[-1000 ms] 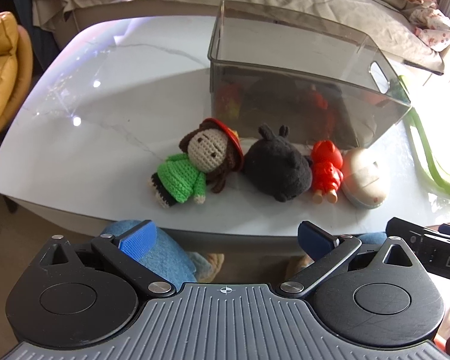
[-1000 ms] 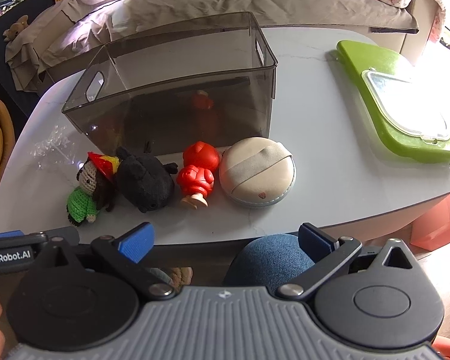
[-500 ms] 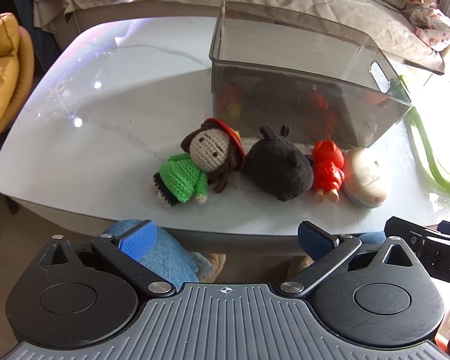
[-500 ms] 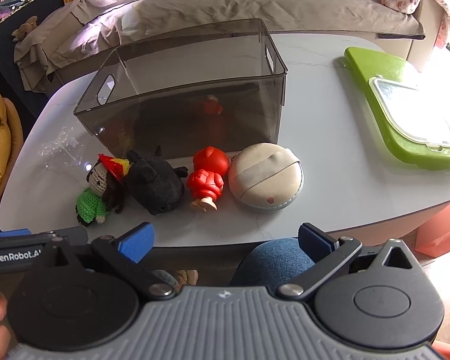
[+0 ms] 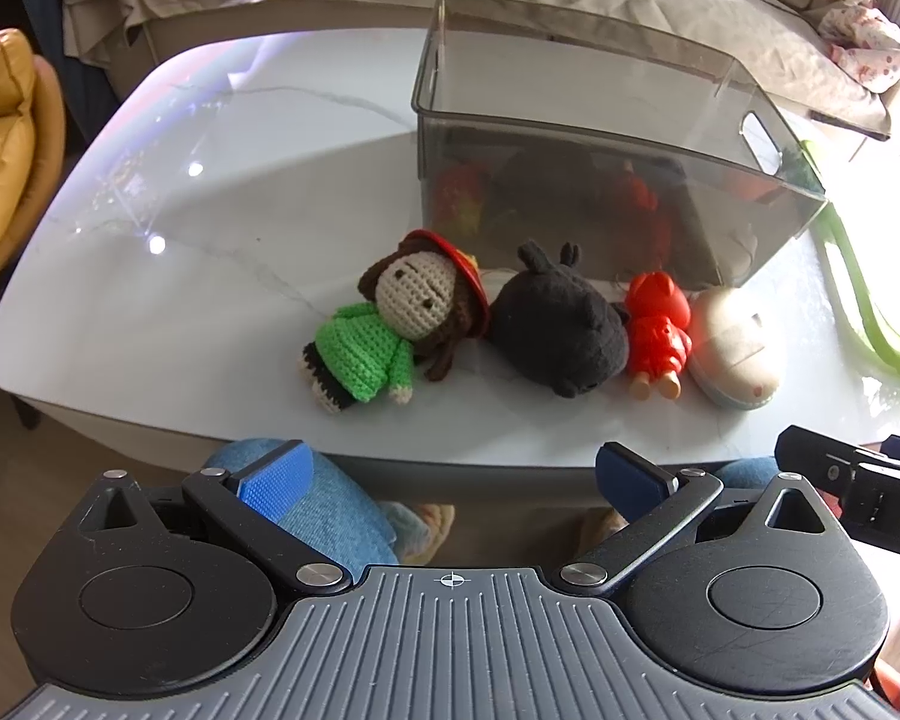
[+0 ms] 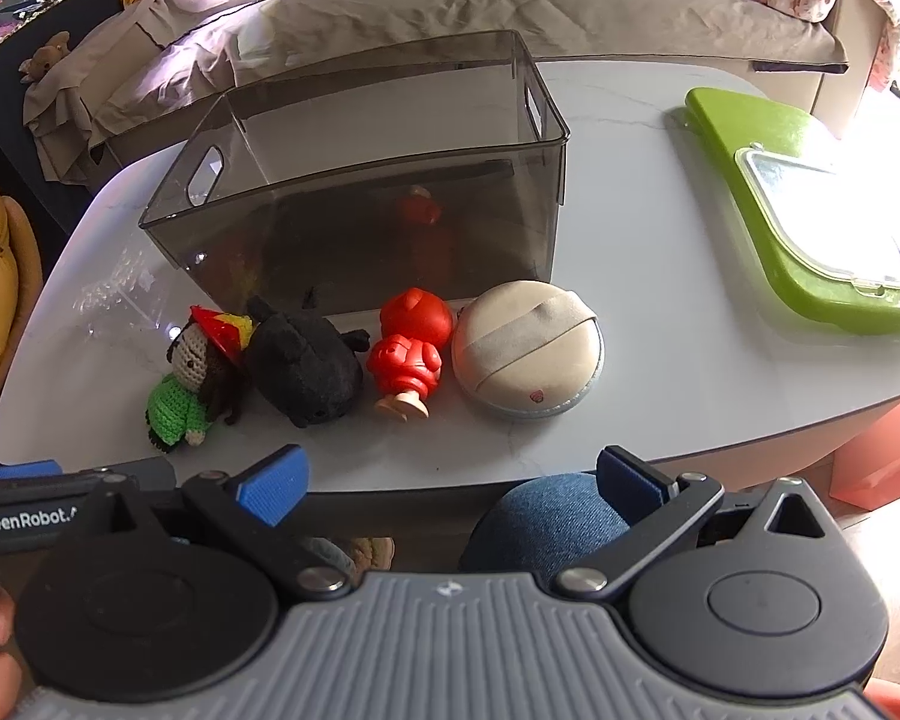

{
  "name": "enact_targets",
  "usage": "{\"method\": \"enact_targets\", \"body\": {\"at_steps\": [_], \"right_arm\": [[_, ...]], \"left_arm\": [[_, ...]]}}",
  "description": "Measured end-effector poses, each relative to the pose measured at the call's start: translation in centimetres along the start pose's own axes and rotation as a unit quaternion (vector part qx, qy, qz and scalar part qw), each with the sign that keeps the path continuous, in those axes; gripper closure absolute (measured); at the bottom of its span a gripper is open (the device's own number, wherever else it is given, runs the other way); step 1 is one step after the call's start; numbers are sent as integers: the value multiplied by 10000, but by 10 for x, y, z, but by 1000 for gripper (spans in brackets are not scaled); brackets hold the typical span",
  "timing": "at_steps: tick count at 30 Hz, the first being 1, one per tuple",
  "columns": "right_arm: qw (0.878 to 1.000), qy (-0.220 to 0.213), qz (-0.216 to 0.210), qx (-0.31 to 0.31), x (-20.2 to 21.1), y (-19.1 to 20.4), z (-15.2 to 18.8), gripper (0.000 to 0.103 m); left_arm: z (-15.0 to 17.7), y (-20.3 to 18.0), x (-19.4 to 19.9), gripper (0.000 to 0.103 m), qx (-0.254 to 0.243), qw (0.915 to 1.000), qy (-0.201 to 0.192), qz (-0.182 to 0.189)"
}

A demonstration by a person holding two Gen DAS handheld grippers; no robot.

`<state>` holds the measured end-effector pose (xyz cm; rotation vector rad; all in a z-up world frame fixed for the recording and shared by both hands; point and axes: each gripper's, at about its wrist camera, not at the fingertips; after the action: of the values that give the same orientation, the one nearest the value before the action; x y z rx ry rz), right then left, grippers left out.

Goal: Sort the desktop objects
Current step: 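Grasp the crocheted doll with the left tool and lift it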

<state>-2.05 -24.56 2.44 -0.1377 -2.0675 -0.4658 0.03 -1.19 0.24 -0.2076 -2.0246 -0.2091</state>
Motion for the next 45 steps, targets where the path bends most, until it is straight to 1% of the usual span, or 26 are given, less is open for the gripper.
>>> {"method": "enact_targets", "body": {"at_steps": [4, 6, 7, 9, 10, 12, 13, 15, 17, 18, 19, 20, 22, 24, 25, 28, 29, 30, 31, 32, 33, 36, 42, 44, 45], "right_arm": [[9999, -155, -18, 30, 1, -2, 0, 0], [9995, -292, -58, 100, 2, -2, -1, 0], [9991, -399, -100, 144, 3, -2, 0, 0], [9972, -680, -170, 244, 4, -2, 2, 0], [9957, -856, -189, 302, 5, -2, 4, 0], [9914, -1210, -115, 482, 5, -2, 7, 0], [9892, -1355, -55, 560, 4, -2, 8, 0], [9861, -1535, -112, 620, 0, -5, 10, 0], [9843, -1613, -467, 535, -7, -13, 10, 0], [9838, -1587, -715, 425, -11, -17, 9, 0], [9837, -1499, -948, 288, -16, -21, 7, 0], [9842, -1358, -1134, 115, -21, -25, 3, 0], [9830, -1053, -1485, -244, -31, -34, -5, 0], [9816, -1024, -1569, -360, -34, -39, -9, 0], [9814, -1083, -1545, -353, -34, -41, -10, 0], [9833, -1278, -1257, -327, -34, -46, -12, 0], [9840, -1287, -1184, -345, -35, -48, -13, 0], [9846, -1264, -1146, -375, -38, -50, -14, 0], [9850, -1223, -1133, -435, -40, -53, -15, 0], [9854, -1179, -1124, -502, -42, -56, -16, 0], [9853, -1149, -1122, -589, -43, -59, -17, 0], [9843, -1126, -1167, -690, -43, -65, -15, 0], [9831, -1164, -1248, -656, -38, -70, -14, 0], [9823, -1187, -1290, -657, -37, -72, -15, 0], [9818, -1187, -1312, -683, -37, -73, -16, 0]], "left_arm": [[0, 0, -6, 0, -20, 10000, -18, 41], [2, 2, -13, 0, -89, 9998, -165, 111], [4, 4, -17, 0, -184, 9992, -312, 162], [9, 11, -25, 0, -433, 9957, -776, 246], [12, 18, -28, 0, -581, 9923, -1057, 282], [18, 31, -34, 0, -877, 9822, -1621, 354], [17, 40, -39, 0, -998, 9799, -1687, 368], [8, 53, -55, 0, -1214, 9814, -1434, 405], [-3, 60, -76, 0, -1490, 9817, -1107, 420], [-9, 61, -88, 0, -1572, 9827, -910, 375], [-15, 63, -99, 0, -1578, 9841, -744, 320], [-21, 63, -107, 0, -1585, 9846, -669, 307], [-30, 63, -122, 0, -1677, 9829, -638, 416], [-37, 61, -132, 0, -1780, 9805, -604, 580], [-39, 59, -135, 0, -1836, 9792, -593, 628], [-41, 49, -142, 0, -2196, 9709, -636, 710], [-41, 46, -144, 2, -2321, 9676, -652, 747], [-41, 43, -147, 18, -2445, 9642, -668, 785], [-40, 43, -148, 37, -2422, 9644, -654, 841], [-40, 44, -150, 36, -2391, 9647, -639, 899], [-41, 47, -151, 38, -2273, 9668, -623, 988], [-39, 60, -146, 42, -1966, 9724, -561, 1122], [-47, 88, -69, 42, -1538, 9722, -881, 1533], [-70, 93, -26, 42, -1440, 9684, -1234, 1618], [-87, 93, -5, 42, -1427, 9661, -1411, 1625]]}}
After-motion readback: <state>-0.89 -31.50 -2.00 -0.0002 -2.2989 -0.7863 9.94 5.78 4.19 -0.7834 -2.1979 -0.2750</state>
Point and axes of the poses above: each gripper's, at about its wrist camera, not at the fingertips, and x roughly against the way its jaws point, y to its left, z to its underside, and after that the axes turned 13 degrees about -x, right-handed
